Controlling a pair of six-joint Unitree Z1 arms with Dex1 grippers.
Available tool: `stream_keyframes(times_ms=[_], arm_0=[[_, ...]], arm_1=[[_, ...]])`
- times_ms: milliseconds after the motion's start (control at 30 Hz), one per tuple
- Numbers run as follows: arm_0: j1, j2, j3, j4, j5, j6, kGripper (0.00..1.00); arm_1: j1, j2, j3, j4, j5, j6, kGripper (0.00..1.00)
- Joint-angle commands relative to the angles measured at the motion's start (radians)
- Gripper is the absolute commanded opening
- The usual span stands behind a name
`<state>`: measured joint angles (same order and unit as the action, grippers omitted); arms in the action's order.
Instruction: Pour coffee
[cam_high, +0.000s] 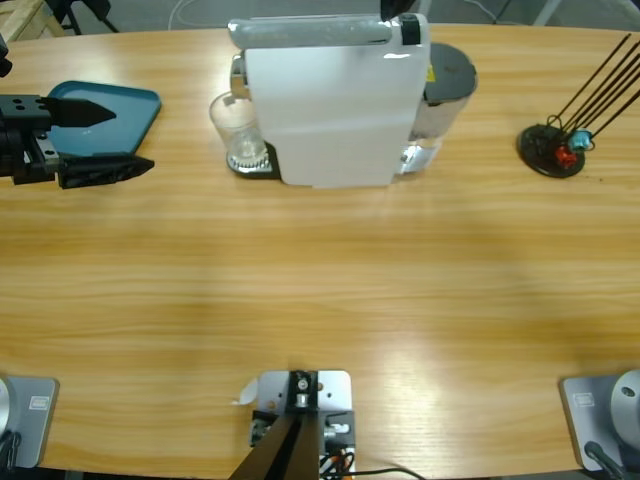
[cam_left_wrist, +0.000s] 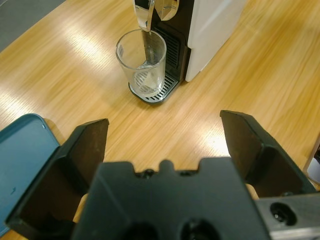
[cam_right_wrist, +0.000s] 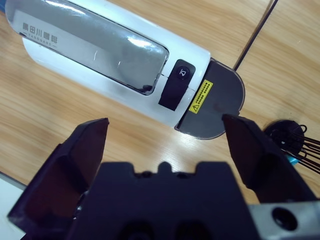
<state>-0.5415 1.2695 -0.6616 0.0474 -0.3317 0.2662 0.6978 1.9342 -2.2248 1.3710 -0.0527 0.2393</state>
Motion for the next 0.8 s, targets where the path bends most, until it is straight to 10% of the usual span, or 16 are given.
stream_keyframes(times_ms=[33, 800], arm_0=[[-0.002, -0.008, 0.044, -0.008, 0.013, -0.005, 0.968], [-0.002, 0.012, 0.045, -0.009, 0.029, -0.002, 0.968]], arm_1=[[0.009, -0.026, -0.003, 0.013, 0.006, -0.006, 1.0], [0.009, -0.004, -0.042, 0.025, 0.001, -0.021, 1.0]])
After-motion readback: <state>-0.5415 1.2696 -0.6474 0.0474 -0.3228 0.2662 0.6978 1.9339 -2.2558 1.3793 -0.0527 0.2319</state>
